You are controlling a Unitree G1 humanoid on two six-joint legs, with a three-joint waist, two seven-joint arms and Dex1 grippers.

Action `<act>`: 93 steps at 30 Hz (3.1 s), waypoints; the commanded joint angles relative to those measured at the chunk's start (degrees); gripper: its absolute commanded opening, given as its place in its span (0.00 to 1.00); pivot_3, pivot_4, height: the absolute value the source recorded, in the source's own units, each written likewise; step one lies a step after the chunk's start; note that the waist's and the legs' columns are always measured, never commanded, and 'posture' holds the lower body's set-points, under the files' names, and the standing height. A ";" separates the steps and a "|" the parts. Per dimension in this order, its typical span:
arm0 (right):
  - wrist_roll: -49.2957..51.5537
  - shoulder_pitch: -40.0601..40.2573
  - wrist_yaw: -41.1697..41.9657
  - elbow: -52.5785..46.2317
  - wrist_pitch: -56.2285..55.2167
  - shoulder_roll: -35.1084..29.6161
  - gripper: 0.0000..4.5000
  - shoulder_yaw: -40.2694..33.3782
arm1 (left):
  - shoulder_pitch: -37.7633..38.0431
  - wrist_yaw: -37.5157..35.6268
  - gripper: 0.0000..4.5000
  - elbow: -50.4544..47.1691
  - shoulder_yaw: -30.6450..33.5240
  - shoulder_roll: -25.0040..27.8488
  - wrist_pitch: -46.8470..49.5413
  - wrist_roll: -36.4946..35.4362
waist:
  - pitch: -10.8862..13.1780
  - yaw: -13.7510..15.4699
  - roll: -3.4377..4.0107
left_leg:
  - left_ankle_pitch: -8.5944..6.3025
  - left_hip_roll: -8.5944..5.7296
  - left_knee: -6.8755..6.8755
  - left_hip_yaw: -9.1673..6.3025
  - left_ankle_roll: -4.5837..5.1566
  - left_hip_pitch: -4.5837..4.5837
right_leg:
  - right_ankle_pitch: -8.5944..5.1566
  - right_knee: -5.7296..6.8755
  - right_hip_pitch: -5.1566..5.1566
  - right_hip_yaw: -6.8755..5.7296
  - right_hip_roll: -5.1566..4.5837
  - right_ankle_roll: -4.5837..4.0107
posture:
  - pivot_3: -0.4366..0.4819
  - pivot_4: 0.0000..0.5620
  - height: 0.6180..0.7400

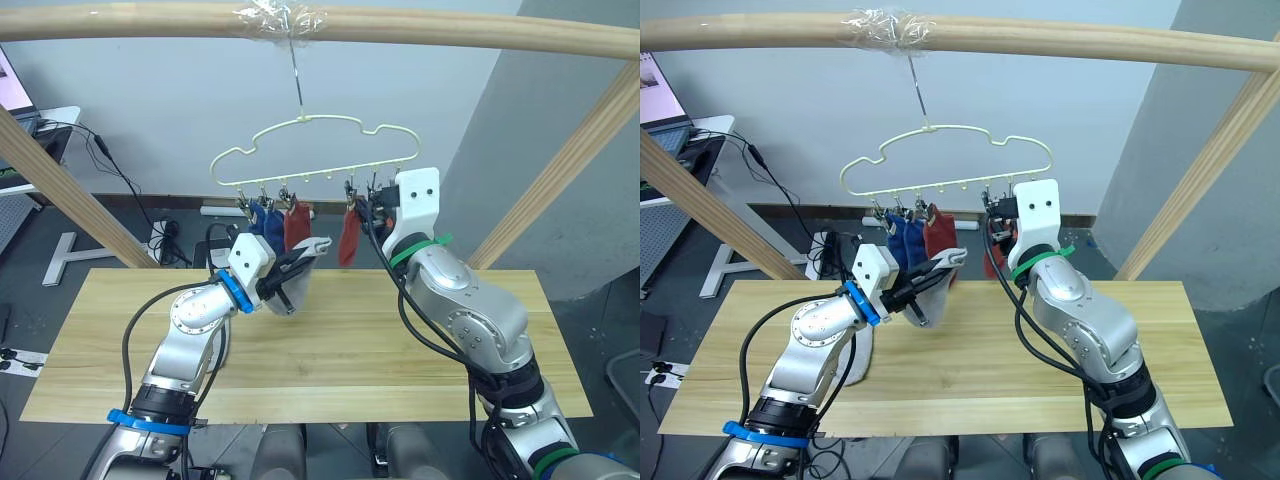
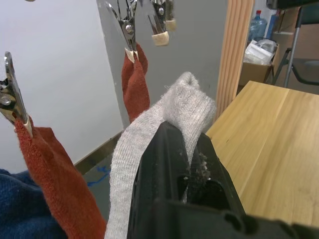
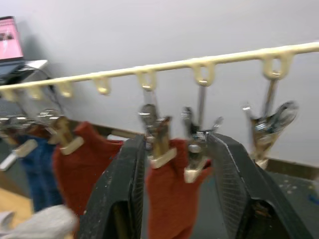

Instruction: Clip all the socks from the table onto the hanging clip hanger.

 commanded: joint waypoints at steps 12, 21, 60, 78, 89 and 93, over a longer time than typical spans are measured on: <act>-12.61 -2.25 4.82 8.44 -5.59 7.80 0.42 -2.90 | 0.12 0.11 0.00 -3.45 1.48 0.84 0.90 -1.11 | 0.03 0.32 0.03 | 0.00 0.00 0.00 0.07 0.00 0.04 | 0.01 0.03 0.00 0.05 0.00 -0.01 | 0.65 0.41 1.00; -15.81 -5.66 7.22 12.99 -7.73 11.53 0.42 -5.18 | -0.07 0.38 0.00 -3.72 1.44 0.86 1.25 -0.91 | 0.06 0.60 0.05 | 0.00 0.00 -0.02 0.11 0.00 0.07 | 0.01 0.03 0.00 0.08 0.00 -0.02 | 0.66 0.42 1.00; -4.23 -7.03 18.08 4.74 14.34 13.23 0.00 -19.82 | -2.54 -0.20 0.00 0.77 -3.87 -5.60 -2.74 -0.22 | 0.38 1.59 0.07 | 0.00 -0.03 -0.01 0.20 0.00 0.13 | 0.02 0.03 0.06 0.15 -0.04 -0.03 | 0.64 0.43 1.00; 16.79 -13.42 -0.54 1.79 33.30 24.63 0.00 -40.53 | -9.35 7.37 0.00 7.41 -4.25 -12.44 -12.97 5.13 | 0.41 1.13 0.03 | -0.01 -0.06 0.00 0.15 0.01 0.15 | 0.03 0.00 0.14 0.13 -0.04 -0.02 | 0.58 0.42 1.00; 40.42 -13.44 -18.86 6.76 27.19 26.90 0.00 -43.30 | -9.10 7.67 0.00 6.02 -5.70 -13.07 -14.47 6.24 | 0.42 1.11 0.01 | -0.01 -0.06 0.00 0.12 0.01 0.14 | 0.03 -0.02 0.16 0.10 -0.04 -0.03 | 0.59 0.42 1.00; 50.76 -12.14 -25.79 8.24 22.50 24.48 0.00 -39.90 | -9.76 8.70 0.00 6.44 -5.78 -13.39 -16.00 7.34 | 0.43 1.05 0.00 | -0.01 -0.06 -0.01 0.12 0.01 0.13 | 0.03 -0.03 0.16 0.10 -0.04 -0.03 | 0.59 0.42 1.00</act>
